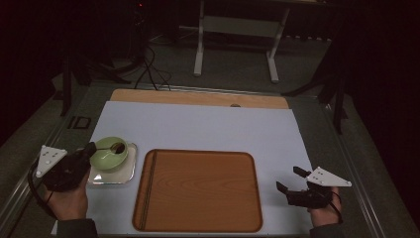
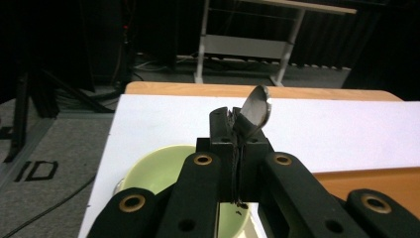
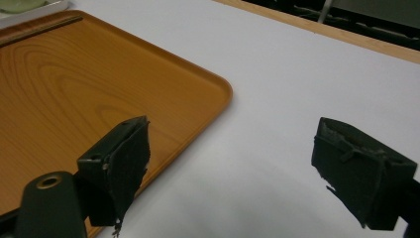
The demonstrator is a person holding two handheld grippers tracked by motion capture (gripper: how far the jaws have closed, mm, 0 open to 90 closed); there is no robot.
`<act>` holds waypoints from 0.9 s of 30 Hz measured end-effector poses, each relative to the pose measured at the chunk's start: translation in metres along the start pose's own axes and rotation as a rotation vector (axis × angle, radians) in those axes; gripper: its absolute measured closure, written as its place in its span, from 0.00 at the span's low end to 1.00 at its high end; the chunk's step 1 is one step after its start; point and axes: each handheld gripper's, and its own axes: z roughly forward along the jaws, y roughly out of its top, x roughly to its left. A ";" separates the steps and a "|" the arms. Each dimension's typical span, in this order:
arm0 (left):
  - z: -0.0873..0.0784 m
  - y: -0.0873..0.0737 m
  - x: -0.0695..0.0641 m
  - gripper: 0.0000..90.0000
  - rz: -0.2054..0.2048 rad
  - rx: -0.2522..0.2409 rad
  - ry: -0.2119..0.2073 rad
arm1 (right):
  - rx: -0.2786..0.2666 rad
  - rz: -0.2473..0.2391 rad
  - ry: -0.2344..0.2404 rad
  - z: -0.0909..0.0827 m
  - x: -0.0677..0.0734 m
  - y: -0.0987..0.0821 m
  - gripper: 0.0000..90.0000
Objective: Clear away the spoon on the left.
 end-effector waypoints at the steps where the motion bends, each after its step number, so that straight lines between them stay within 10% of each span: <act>1: 0.001 0.001 -0.001 0.99 0.005 0.007 -0.011 | 0.000 0.000 0.000 0.000 0.000 0.000 0.16; 27: 0.017 0.009 -0.053 0.99 0.154 0.218 -0.269 | 0.000 0.000 0.002 0.000 0.000 0.000 0.16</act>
